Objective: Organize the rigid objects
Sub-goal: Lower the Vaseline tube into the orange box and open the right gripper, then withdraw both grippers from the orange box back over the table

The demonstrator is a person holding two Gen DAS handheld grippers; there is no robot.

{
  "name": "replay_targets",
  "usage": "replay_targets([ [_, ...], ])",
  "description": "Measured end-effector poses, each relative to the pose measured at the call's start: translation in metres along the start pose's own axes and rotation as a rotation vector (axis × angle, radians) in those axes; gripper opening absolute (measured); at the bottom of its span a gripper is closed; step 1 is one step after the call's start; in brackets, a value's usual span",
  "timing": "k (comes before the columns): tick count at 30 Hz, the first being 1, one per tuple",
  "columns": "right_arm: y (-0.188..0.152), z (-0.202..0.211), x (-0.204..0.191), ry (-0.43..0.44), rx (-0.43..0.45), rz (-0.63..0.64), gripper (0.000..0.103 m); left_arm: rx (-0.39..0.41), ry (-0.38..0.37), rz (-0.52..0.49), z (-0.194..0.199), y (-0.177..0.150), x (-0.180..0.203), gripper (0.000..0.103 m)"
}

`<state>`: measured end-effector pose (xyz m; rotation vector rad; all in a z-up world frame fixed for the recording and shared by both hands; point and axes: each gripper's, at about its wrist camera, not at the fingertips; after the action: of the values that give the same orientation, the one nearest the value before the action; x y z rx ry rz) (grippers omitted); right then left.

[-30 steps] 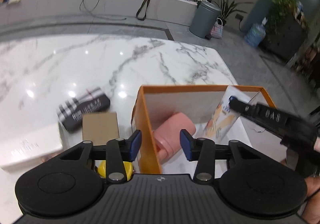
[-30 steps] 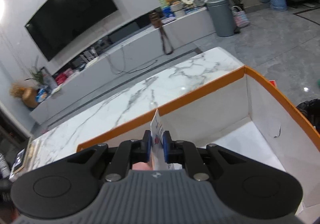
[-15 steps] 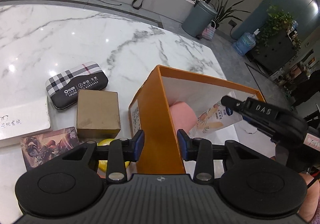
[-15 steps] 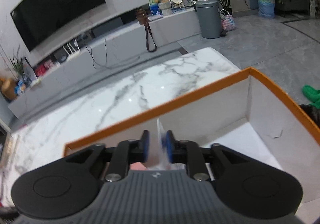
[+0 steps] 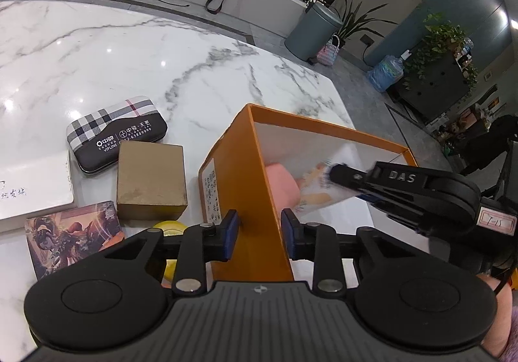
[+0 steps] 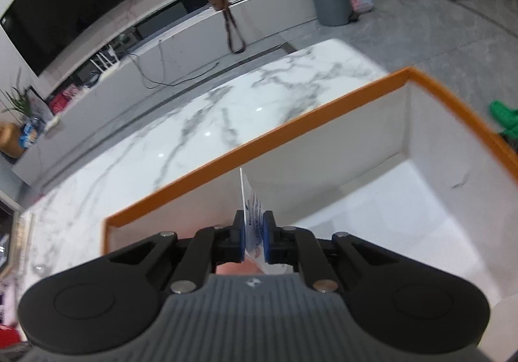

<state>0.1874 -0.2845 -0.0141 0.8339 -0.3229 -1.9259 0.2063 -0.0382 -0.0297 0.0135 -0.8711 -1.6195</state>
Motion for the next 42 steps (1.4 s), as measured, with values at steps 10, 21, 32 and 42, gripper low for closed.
replay_targets([
  [10, -0.006, 0.004, -0.028, 0.074, 0.012, 0.142, 0.009, -0.007, 0.008, 0.003, 0.002, 0.000, 0.000, 0.034],
  [21, -0.011, 0.002, -0.025, 0.110, -0.019, 0.100, 0.005, -0.017, -0.003, 0.020, 0.001, 0.000, 0.000, 0.034],
  [32, -0.020, 0.026, 0.002, 0.019, -0.030, 0.101, 0.005, -0.018, 0.006, 0.014, 0.002, -0.002, 0.000, 0.034],
  [42, -0.032, 0.026, -0.010, 0.083, -0.064, 0.110, 0.007, -0.017, 0.010, 0.015, 0.001, -0.003, 0.000, 0.035],
])
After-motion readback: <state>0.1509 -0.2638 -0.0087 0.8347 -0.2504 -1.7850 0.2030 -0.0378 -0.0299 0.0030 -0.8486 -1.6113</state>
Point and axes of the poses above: each gripper's, at about its wrist camera, not at the fingertips, and z roughly against the way its jaws point, x to its right, y to its top, and after that the axes turned 5 degrees about -z, right-handed
